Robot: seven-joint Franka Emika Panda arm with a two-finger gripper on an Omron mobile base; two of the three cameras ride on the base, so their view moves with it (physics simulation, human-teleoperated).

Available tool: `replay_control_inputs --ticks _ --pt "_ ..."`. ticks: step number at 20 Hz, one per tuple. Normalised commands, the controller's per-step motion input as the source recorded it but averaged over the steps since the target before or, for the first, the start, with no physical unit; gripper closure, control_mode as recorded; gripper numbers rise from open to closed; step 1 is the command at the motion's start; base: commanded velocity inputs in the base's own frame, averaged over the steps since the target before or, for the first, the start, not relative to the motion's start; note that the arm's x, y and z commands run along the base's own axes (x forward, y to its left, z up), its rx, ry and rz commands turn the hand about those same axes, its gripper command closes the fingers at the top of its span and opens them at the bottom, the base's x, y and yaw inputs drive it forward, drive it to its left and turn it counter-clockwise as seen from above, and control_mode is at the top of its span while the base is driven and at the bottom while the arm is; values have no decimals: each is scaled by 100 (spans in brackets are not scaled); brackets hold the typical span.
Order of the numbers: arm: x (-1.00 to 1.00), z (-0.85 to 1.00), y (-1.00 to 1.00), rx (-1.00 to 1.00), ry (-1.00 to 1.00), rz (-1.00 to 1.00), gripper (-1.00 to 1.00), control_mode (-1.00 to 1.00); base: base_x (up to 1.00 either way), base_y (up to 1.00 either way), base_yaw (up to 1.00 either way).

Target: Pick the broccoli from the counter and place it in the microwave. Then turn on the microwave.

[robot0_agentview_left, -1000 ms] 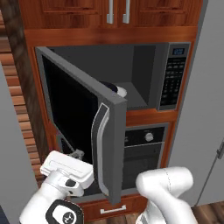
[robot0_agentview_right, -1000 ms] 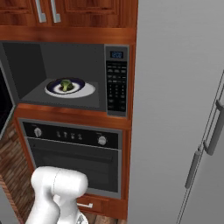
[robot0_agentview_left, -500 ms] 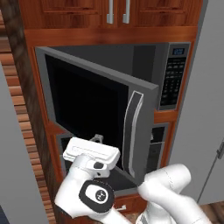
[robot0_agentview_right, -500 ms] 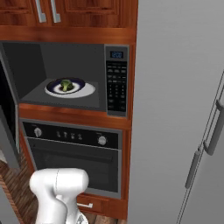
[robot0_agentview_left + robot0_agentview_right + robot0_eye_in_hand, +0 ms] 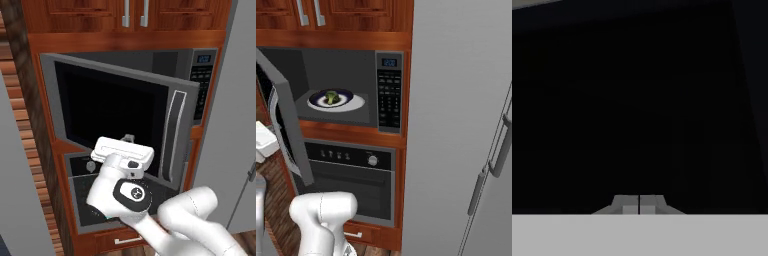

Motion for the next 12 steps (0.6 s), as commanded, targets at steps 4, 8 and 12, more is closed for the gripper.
replay_control_inputs --ticks 4,8,12 --pt "34 30 -51 7 0 1 100 -100 0 0 0" --pt "25 37 -42 7 0 5 100 -100 0 0 0" --pt "21 33 -34 5 2 5 100 -100 0 0 0"
